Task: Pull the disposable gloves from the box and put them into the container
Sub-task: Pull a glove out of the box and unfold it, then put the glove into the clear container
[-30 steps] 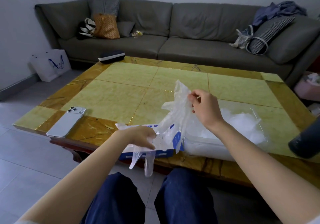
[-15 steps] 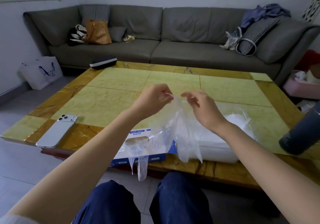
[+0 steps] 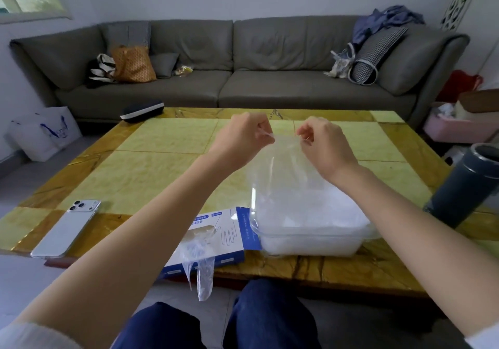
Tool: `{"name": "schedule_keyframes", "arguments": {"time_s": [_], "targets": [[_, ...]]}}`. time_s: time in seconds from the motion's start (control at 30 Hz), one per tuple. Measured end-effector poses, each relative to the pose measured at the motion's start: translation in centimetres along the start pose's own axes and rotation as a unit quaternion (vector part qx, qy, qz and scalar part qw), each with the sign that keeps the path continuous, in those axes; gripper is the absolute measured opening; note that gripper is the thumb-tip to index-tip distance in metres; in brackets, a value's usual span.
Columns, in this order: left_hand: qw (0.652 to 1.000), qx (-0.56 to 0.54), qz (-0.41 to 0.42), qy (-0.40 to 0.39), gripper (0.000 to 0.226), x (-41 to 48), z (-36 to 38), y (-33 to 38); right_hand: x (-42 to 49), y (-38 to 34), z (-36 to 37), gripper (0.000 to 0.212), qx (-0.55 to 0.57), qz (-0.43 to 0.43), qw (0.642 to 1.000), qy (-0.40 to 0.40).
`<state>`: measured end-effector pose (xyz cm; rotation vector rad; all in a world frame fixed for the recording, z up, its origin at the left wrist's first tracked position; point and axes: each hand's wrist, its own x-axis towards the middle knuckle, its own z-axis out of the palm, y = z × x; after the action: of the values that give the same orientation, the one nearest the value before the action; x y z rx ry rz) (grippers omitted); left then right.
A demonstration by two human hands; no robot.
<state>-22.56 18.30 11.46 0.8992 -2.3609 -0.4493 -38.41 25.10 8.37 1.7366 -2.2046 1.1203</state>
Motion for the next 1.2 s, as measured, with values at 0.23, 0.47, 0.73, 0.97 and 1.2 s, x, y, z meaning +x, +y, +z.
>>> {"name": "schedule_keyframes", "arguments": {"time_s": [0.23,0.47,0.73,0.97,1.2], "targets": [[0.984,-0.029,0.133,0.116,0.015,-0.9,1.1,1.2,-0.2,1.1,-3.5,0.023,-0.061,-0.141,0.972,0.179],[0.971,0.124,0.151,-0.134,0.009,-4.6,5.0,-2.1,-6.3,4.9,-1.1,0.034,-0.075,-0.135,0.981,-0.118],[0.887,0.174,0.039,-0.425,0.028,-3.4,8.1,-2.0,-5.8,6.8,0.3,0.032,0.053,0.065,0.898,-0.431],[0.906,0.232,0.066,-0.346,0.046,-1.8,12.5,-1.0,-5.5,8.0,2.5,0.047,-0.088,0.042,0.917,-0.387],[0.853,0.238,-0.005,-0.464,0.059,-2.2,15.8,-3.4,-5.6,9.4,4.2,0.062,-0.196,0.038,0.845,-0.495]]}}
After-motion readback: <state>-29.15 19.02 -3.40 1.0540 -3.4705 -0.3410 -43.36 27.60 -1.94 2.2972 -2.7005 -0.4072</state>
